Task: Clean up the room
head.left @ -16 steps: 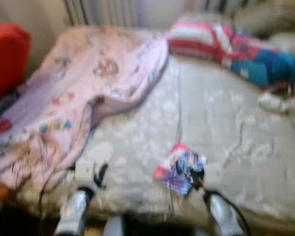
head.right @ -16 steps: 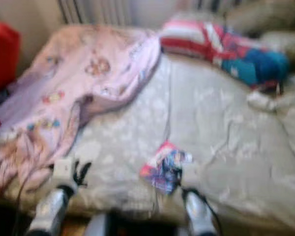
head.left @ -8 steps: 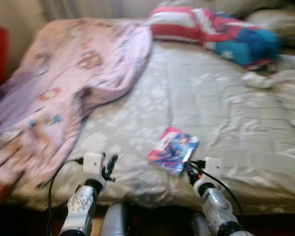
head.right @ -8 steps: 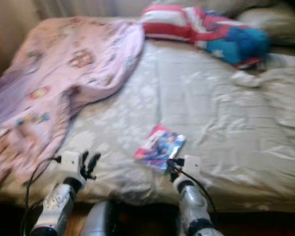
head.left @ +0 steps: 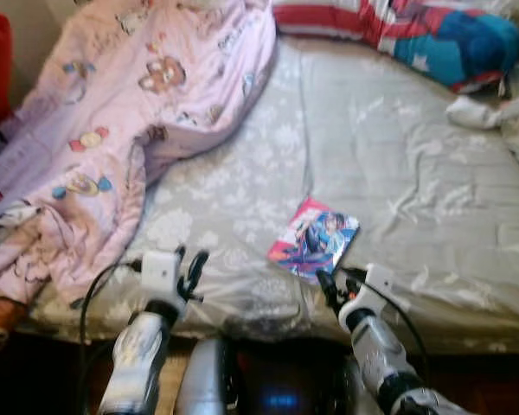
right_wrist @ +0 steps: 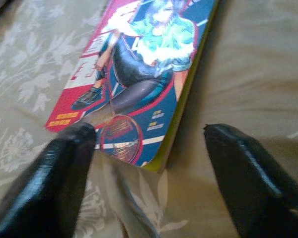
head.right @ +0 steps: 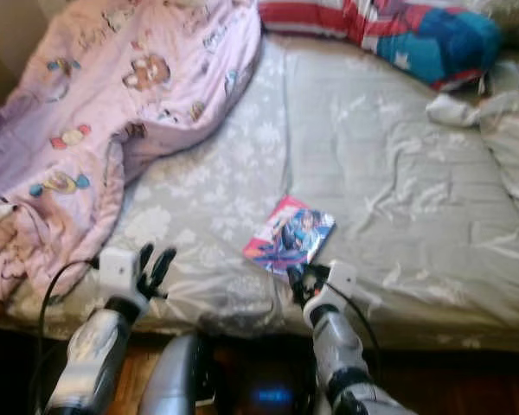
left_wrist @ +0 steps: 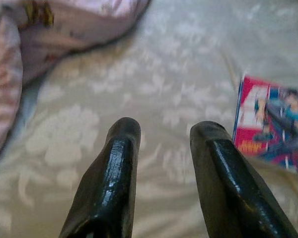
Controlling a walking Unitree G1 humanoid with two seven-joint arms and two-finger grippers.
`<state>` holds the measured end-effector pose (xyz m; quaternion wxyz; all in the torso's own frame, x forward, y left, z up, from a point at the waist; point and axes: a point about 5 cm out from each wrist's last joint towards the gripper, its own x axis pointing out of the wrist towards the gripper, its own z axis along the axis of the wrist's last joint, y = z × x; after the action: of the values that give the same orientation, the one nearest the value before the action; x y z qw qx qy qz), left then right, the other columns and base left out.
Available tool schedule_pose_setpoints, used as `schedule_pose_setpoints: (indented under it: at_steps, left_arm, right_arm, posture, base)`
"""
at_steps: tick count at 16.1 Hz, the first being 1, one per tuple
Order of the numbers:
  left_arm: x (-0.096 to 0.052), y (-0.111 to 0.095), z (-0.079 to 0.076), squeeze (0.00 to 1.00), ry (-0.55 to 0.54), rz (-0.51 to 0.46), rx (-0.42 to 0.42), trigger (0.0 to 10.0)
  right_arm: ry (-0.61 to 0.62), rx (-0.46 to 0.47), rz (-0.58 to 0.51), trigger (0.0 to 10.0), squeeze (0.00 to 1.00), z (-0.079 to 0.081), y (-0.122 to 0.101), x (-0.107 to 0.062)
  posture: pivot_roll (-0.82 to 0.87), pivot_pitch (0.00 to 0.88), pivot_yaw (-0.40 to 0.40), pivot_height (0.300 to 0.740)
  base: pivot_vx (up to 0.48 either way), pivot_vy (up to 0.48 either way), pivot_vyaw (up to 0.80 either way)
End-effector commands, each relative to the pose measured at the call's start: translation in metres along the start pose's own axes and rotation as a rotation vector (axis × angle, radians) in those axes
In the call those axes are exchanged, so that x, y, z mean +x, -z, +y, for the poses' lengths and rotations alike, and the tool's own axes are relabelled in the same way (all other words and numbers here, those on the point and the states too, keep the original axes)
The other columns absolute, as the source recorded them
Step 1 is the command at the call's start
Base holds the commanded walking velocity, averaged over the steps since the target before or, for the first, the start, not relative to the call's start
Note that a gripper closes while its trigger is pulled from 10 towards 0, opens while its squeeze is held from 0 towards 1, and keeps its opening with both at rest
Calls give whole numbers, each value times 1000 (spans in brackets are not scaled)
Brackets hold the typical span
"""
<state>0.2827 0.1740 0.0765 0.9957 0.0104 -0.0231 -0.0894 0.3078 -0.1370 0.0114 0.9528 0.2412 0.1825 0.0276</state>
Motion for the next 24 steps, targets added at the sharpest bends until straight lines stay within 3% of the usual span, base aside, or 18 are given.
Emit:
schedule_pose_setpoints:
  at_steps: [1,2,3,4,8,12,22,23,24]
  left_arm:
    - [-9,0,6,0,-13,16,2,10000]
    - [-13,-2,8,0,-22,19,6,10000]
    - [-17,-4,11,0,-34,22,12,10000]
    - [-22,-9,13,0,-48,24,14,10000]
    - [-30,-18,16,0,-55,43,30,10000]
    - [-57,-22,34,0,-97,97,70,10000]
    - [-65,-31,34,0,-98,126,80,10000]
    - [-66,-31,32,0,-94,133,77,10000]
    - [-67,-32,32,0,-91,139,77,10000]
  right_arm:
    - [4,32,50,10000,1000,2,14,-3]
    - [0,28,55,10000,1000,4,15,-3]
    - [-1,28,56,10000,141,6,15,-2]
    - [4,32,52,10000,0,6,14,-1]
    - [31,57,5,10000,0,4,2,2]
    - [30,66,-11,10000,0,5,-2,3]
    - [-51,168,-69,10000,0,18,-15,10]
    - [-30,205,-59,5333,0,17,-12,10]
    - [-14,228,-49,0,0,15,-9,9]
  posture:
    - [262,340,65,626]
    - [270,355,65,626]
    - [278,371,67,626]
    - [291,401,73,626]
    - [330,442,89,626]
    - [374,486,113,626]
    - [405,527,146,626]
    - [407,534,149,626]
    - [407,536,150,626]
  base:
    - [0,0,0]
    - [0,0,0]
    - [0,0,0]
    - [0,0,0]
    - [0,0,0]
    - [0,0,0]
    - [0,0,0]
    - [0,0,0]
    - [0,0,0]
